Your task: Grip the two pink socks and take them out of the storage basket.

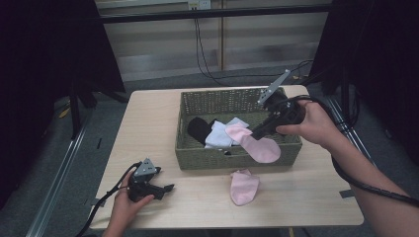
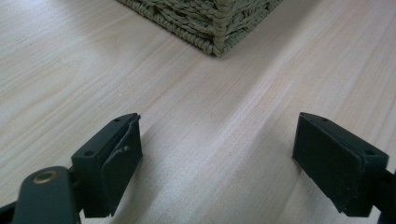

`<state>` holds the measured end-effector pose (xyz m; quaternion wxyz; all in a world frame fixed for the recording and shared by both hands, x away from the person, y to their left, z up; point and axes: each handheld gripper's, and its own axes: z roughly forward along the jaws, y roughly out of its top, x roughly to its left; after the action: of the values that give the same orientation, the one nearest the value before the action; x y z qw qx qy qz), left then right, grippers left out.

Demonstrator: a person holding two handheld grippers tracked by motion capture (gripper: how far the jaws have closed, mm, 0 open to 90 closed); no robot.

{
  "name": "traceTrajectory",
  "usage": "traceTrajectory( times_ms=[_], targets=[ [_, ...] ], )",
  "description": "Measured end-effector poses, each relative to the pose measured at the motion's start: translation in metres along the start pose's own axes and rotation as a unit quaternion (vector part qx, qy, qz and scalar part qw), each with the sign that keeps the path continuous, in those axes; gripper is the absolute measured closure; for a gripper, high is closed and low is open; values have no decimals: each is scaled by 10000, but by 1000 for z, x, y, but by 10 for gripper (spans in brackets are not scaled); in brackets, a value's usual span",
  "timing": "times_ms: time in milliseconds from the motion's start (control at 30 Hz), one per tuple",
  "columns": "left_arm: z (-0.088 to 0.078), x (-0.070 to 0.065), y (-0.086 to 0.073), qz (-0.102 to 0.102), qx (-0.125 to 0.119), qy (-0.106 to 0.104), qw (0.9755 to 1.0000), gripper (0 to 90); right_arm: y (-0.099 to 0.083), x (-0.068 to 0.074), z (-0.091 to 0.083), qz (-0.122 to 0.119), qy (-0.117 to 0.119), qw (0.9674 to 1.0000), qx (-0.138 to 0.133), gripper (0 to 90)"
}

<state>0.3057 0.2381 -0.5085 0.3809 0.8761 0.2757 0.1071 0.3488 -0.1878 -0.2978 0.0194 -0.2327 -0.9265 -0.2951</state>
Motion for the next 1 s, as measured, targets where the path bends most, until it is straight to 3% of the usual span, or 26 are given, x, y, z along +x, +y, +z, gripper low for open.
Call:
traceTrajectory(
  times_ms=[267,533,567,600,633,667,767,1000],
  targets=[
    [0,0,0,3,2,0,10000,151,-4,18,5,-196,167,9996,-132,820],
    [0,0,0,1,1,-1,10000,151,-14,33,34,-251,411,9988,-36,800],
    [0,0,0,3,2,0,10000,151,-15,35,38,-246,422,9988,-24,783],
    [0,0,0,0,1,-2,10000,151,-17,38,44,-174,490,9986,-63,707],
    [0,0,0,0,1,-2,10000,151,-17,38,44,-174,490,9986,-63,707],
    [0,0,0,3,1,-1,10000,151,-18,40,50,-133,574,9982,-57,637],
    [0,0,0,3,0,-1,10000,151,-19,42,53,-199,632,9978,-42,627],
    [0,0,0,2,1,0,10000,151,-36,42,59,-265,525,9983,22,523]
  ],
)
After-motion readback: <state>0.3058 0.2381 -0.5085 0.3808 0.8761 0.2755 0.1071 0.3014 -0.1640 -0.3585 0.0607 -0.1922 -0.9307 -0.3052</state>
